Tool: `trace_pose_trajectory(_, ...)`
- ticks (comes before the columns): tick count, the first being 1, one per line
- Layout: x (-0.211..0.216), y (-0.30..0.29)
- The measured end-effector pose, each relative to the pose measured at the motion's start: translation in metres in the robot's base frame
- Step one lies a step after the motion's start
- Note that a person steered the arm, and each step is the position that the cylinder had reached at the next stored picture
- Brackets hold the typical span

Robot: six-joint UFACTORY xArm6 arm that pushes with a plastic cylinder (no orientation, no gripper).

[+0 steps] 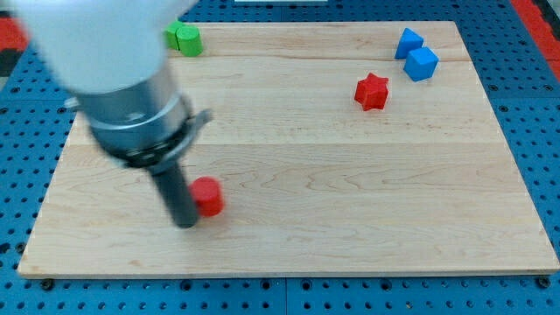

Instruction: Move the red circle to the top left of the red star

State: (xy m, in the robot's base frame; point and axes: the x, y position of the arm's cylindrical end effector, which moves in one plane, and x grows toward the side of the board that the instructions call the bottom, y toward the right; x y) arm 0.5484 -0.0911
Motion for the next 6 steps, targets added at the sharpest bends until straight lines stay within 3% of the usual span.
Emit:
trace_pose_trajectory(2,-0.080,0.083)
trace_pose_trajectory(6,-0.116,0.030)
